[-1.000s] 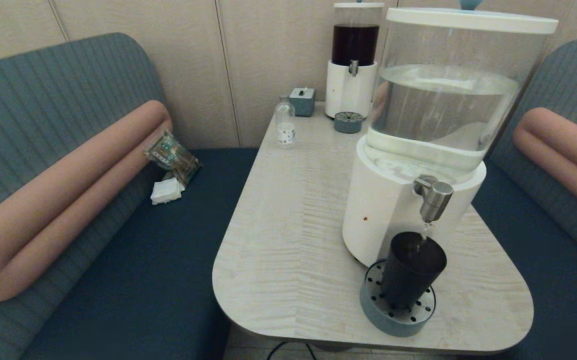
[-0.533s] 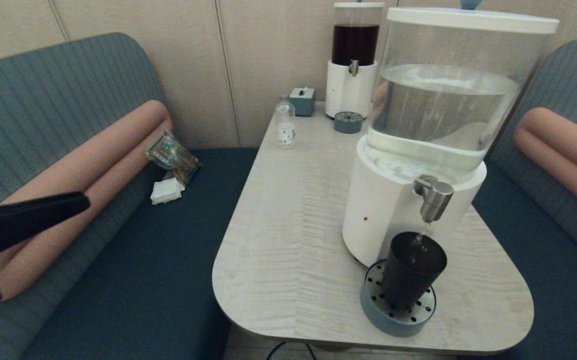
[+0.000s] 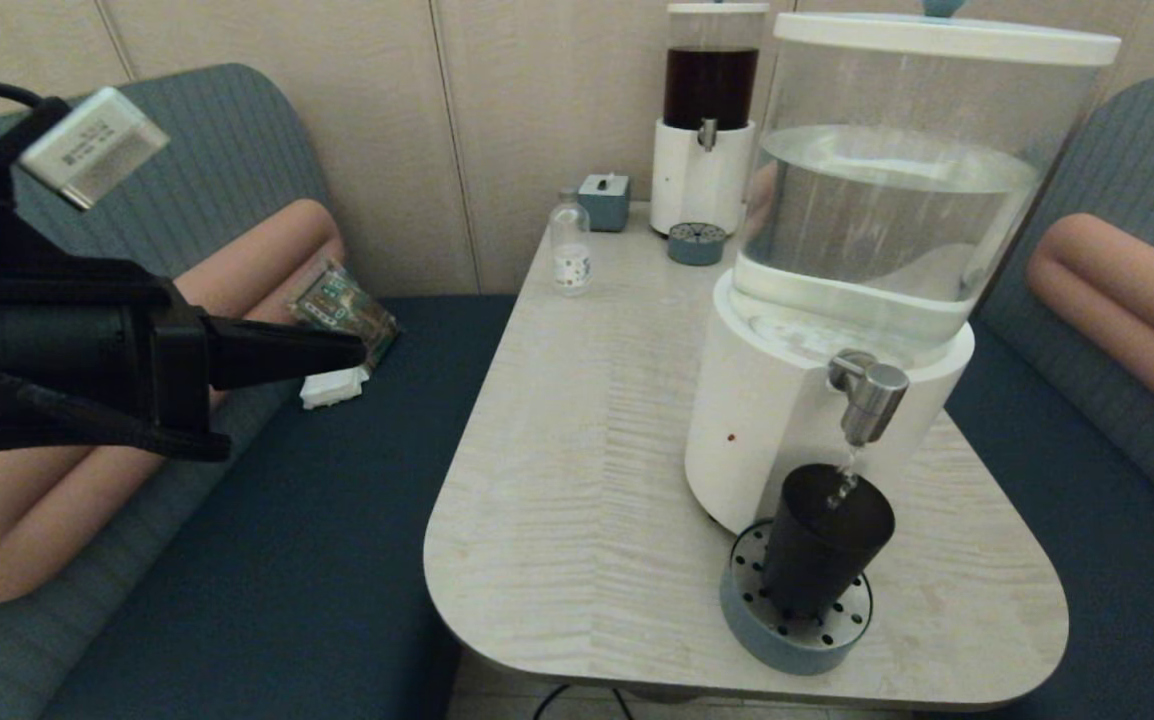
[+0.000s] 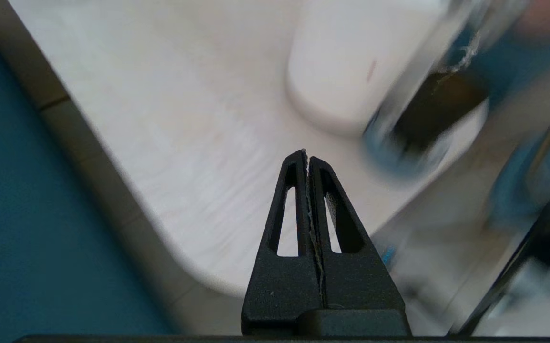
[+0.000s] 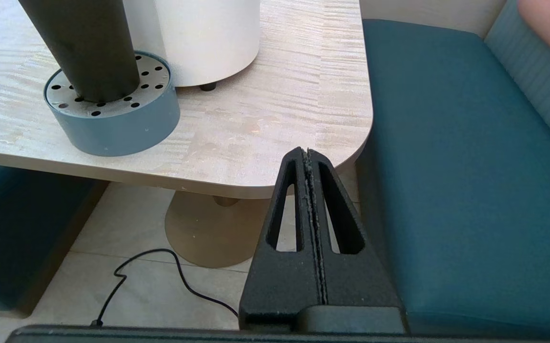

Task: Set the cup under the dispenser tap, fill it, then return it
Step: Turn off the faucet

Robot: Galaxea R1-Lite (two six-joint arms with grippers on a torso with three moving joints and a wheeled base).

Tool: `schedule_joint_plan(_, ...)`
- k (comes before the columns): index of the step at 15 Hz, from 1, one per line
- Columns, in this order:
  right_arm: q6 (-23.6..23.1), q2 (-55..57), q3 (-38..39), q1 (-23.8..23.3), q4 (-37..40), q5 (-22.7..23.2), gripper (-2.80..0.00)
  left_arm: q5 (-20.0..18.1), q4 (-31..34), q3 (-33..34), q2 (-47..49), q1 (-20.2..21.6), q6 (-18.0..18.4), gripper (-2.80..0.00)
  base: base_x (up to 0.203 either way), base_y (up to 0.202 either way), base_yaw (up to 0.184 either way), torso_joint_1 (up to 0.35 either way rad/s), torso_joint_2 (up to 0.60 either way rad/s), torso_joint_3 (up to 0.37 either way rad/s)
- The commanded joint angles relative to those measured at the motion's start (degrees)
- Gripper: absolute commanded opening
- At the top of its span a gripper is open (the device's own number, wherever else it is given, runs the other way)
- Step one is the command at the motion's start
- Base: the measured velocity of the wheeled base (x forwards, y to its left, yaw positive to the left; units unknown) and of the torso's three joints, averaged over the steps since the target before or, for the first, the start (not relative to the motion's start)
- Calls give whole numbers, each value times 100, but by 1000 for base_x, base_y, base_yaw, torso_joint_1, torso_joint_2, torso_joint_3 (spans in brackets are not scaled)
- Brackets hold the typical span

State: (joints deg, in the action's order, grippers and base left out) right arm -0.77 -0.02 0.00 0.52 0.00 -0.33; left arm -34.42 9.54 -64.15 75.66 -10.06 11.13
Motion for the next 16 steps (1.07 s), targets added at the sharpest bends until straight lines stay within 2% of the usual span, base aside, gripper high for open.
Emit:
schedule_joint_plan(1,4,-7,8,2,0,-2,-280,189,1277,-739,496,-209,1184,-280,0,0,0,0,0,0)
schedule_joint_plan(3,78,-6,0,2,-9,-2,-280,620,1768,-1352,875,-797,1532,-280,0,0,0,0,0,0)
schedule_joint_plan(9,136,-6,2,9,-9,-3,-280,1817,1926,-3100,2167,-2210,1666,-280,0,0,0,0,0,0)
schedule_joint_plan(12,182,2,0,9,-9,-11,-280,2483,1895,-3501,2757,-2867,1681,-280,0,0,0,0,0,0)
schedule_joint_plan(14,191,2,8,9,-9,-11,-280,2945,1816,-3675,3059,-3124,1779,-280,0,0,0,0,0,0)
schedule_joint_plan(16,191,2,0,9,-9,-11,-280,3129,1758,-3927,3252,-3294,1845,-280,0,0,0,0,0,0)
